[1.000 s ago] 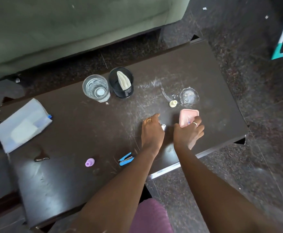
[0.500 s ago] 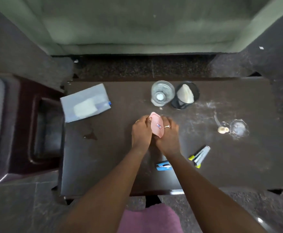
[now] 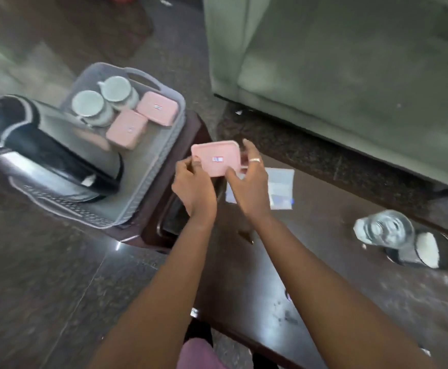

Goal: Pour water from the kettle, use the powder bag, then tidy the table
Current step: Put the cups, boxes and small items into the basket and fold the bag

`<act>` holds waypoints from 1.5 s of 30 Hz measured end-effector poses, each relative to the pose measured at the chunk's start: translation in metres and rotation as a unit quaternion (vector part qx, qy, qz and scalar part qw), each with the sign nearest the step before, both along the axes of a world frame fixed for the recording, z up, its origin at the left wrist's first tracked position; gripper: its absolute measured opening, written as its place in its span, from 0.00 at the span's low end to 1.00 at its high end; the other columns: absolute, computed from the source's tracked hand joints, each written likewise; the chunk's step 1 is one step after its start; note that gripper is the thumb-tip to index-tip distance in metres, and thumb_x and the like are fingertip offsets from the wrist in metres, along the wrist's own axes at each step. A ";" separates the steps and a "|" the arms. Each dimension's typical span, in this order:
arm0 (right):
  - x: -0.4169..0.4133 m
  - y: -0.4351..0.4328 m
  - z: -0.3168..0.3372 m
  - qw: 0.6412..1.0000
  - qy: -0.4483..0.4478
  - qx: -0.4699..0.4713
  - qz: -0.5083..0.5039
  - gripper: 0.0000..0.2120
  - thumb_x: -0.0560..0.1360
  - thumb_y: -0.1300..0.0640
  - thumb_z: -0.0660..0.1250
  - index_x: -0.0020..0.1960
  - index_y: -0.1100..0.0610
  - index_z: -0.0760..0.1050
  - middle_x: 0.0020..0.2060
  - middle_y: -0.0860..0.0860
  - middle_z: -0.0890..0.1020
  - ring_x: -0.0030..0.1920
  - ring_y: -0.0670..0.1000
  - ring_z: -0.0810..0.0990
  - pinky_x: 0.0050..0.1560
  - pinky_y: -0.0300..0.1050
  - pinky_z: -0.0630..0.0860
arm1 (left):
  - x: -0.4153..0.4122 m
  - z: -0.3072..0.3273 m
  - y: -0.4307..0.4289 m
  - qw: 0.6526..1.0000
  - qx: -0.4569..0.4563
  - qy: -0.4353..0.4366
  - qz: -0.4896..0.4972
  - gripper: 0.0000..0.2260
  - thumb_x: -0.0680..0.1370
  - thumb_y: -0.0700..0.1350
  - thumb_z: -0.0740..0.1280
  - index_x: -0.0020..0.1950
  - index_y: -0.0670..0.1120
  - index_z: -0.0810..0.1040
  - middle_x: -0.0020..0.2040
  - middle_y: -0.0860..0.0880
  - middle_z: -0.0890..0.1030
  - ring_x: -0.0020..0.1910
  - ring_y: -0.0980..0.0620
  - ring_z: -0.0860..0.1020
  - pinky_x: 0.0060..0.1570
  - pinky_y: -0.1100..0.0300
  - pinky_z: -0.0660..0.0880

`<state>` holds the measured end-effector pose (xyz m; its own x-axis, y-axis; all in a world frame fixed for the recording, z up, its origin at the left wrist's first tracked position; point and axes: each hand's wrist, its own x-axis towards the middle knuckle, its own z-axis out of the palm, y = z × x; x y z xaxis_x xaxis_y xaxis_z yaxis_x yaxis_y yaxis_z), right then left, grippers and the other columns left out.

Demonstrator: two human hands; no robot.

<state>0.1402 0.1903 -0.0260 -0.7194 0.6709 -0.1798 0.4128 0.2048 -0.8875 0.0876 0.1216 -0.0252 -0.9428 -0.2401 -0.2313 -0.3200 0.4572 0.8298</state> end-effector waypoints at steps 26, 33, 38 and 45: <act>-0.207 -0.087 -0.024 0.943 -0.257 0.203 0.052 0.14 0.80 0.58 0.55 0.60 0.51 0.76 0.63 0.52 0.63 0.60 0.56 0.62 0.55 0.52 0.61 | -0.145 -0.017 -0.091 0.913 0.250 -0.239 0.218 0.12 0.75 0.34 0.55 0.54 0.37 0.76 0.52 0.42 0.82 0.48 0.44 0.81 0.37 0.61 0.74; -0.168 -0.081 -0.019 0.962 -0.137 0.228 0.060 0.10 0.77 0.57 0.61 0.56 0.55 0.78 0.57 0.55 0.70 0.56 0.57 0.68 0.55 0.51 0.66 | -0.117 -0.005 -0.085 0.987 -0.016 -0.150 0.047 0.16 0.77 0.38 0.56 0.61 0.35 0.73 0.61 0.36 0.77 0.58 0.39 0.75 0.57 0.51 0.71; -0.107 -0.067 -0.021 0.982 -0.081 0.171 0.027 0.12 0.77 0.58 0.61 0.58 0.57 0.77 0.54 0.57 0.72 0.55 0.57 0.69 0.55 0.52 0.67 | -0.053 0.004 -0.045 0.992 -0.036 0.107 -0.049 0.20 0.74 0.29 0.56 0.65 0.38 0.72 0.68 0.40 0.71 0.69 0.45 0.67 0.66 0.67 0.56; 0.037 -0.011 -0.058 0.967 -0.156 0.098 -0.174 0.15 0.76 0.62 0.61 0.62 0.61 0.74 0.56 0.61 0.72 0.57 0.61 0.70 0.58 0.53 0.68 | 0.061 -0.037 0.019 0.979 -0.016 0.032 -0.199 0.18 0.74 0.29 0.57 0.60 0.39 0.76 0.62 0.41 0.77 0.63 0.43 0.73 0.61 0.64 0.63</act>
